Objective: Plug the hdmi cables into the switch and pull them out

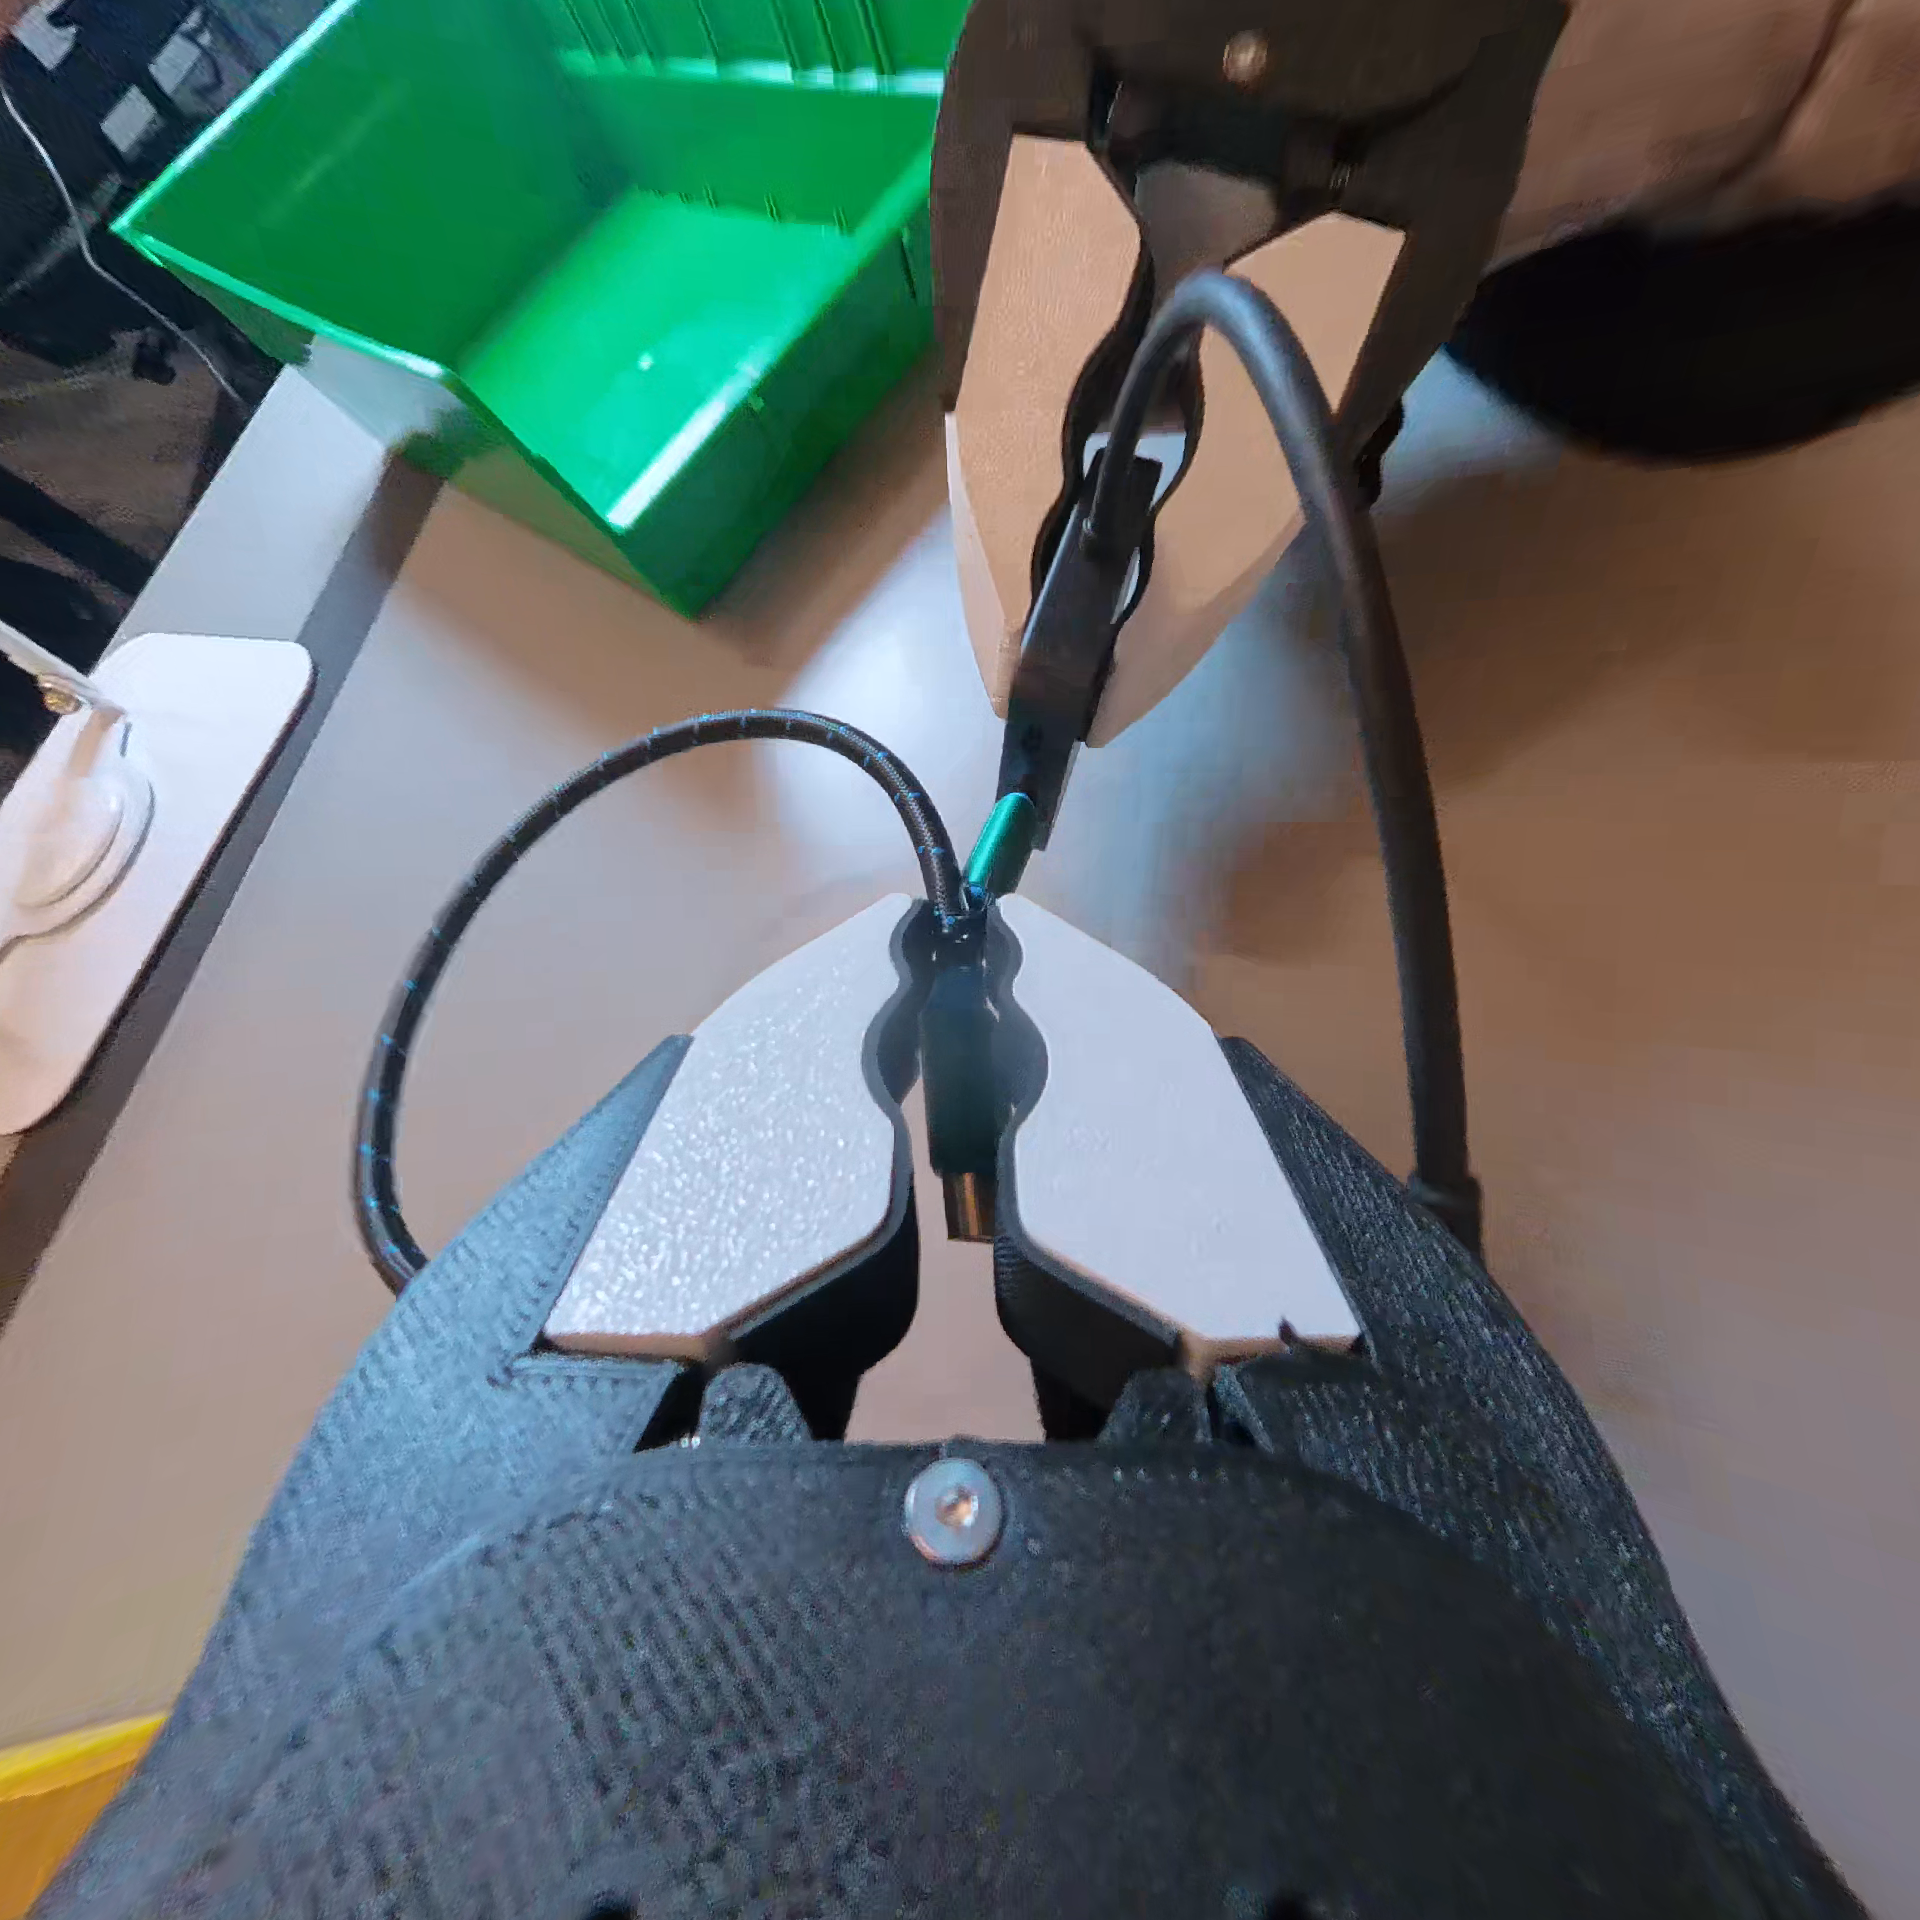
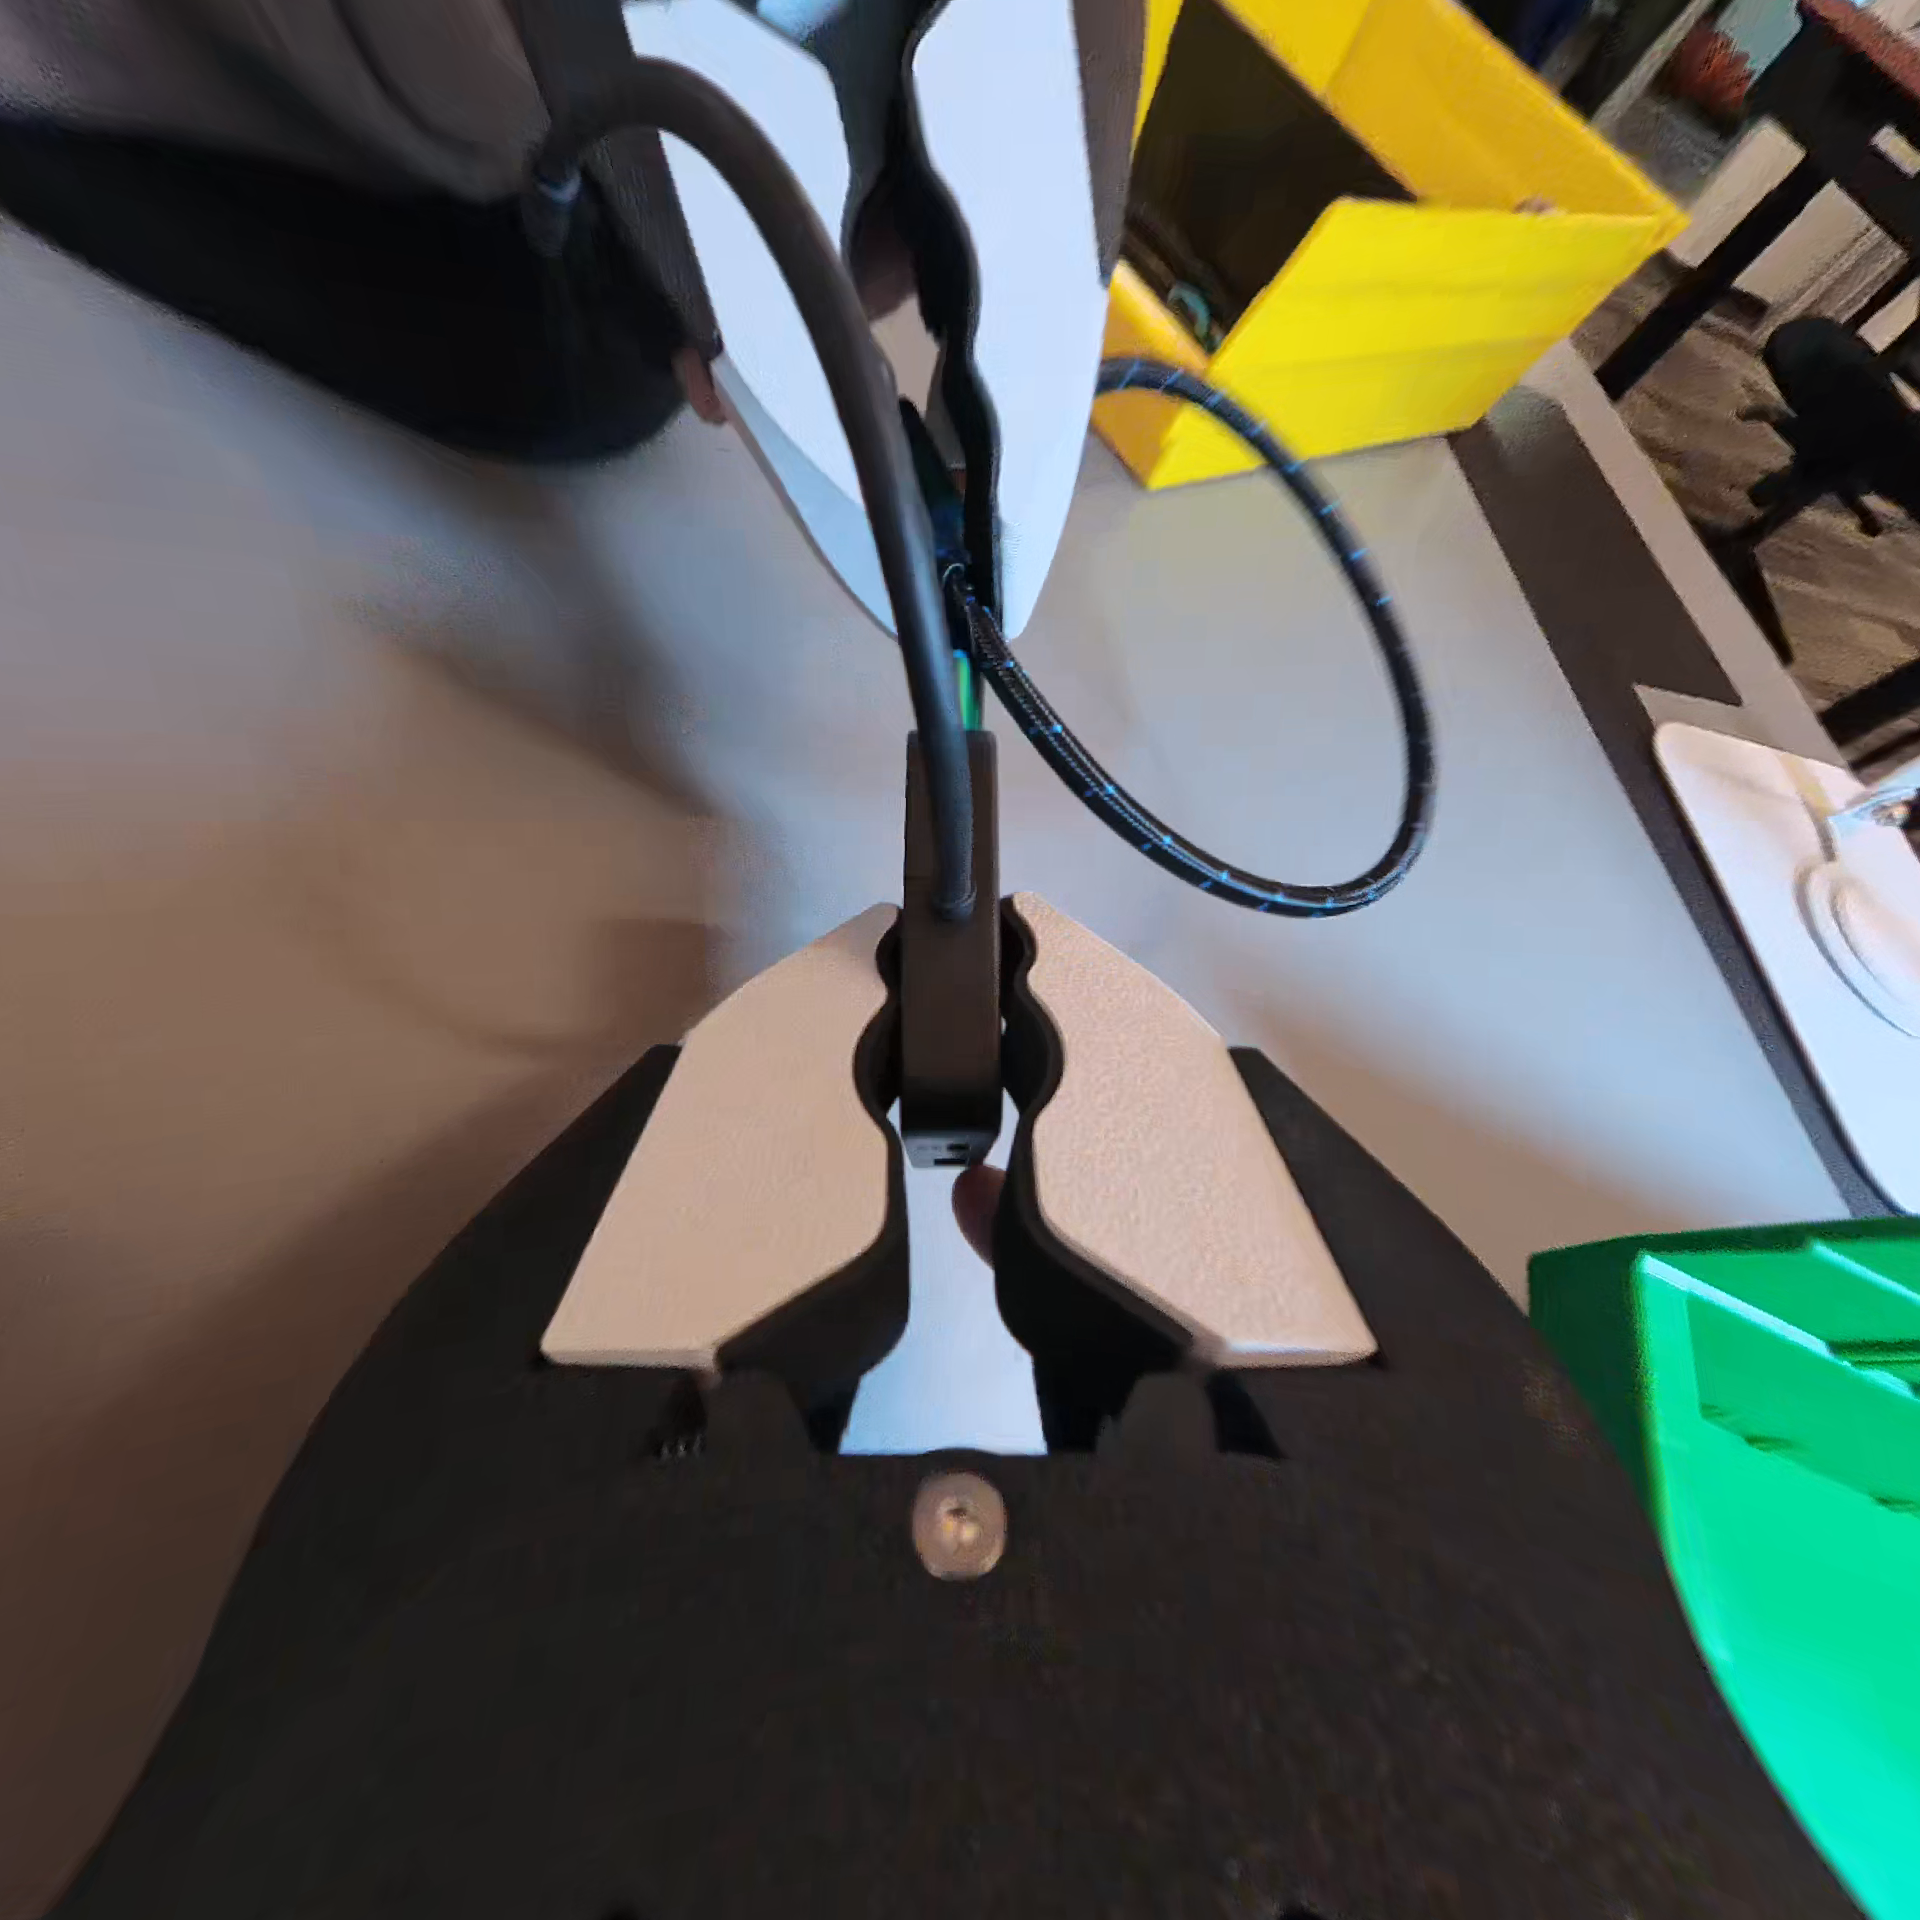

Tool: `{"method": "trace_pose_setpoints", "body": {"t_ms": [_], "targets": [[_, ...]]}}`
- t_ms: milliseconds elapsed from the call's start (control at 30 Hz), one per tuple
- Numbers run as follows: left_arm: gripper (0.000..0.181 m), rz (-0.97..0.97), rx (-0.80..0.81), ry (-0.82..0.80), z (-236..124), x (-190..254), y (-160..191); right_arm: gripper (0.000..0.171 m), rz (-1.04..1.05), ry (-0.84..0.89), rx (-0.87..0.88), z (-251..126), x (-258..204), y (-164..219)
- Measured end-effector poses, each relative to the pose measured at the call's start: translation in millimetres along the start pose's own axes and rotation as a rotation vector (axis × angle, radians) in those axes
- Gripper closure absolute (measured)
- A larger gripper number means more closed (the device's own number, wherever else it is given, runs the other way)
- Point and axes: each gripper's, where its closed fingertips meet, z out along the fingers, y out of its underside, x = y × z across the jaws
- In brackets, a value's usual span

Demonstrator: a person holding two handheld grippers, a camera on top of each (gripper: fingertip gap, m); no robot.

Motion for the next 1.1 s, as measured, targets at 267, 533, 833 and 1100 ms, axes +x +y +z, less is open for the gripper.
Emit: {"method": "trace_pose_setpoints", "body": {"t_ms": [267,533,833,1100], "targets": [[0.158,-0.040,0.136,0.035,-14,-2,-17,0.158,0.065,-0.043,0.115,-11,0,-14],[0.162,0.017,0.152,0.015,-24,-5,-17,0.157,0.107,-0.031,0.134,-16,8,-13],[0.135,-0.013,-0.109,0.149,-13,2,43,0.157,0.127,-0.057,0.092,-20,8,-3],[0.152,0.149,-0.243,0.151,18,15,68,0.157,0.103,-0.120,0.083,-22,-2,-1]]}}
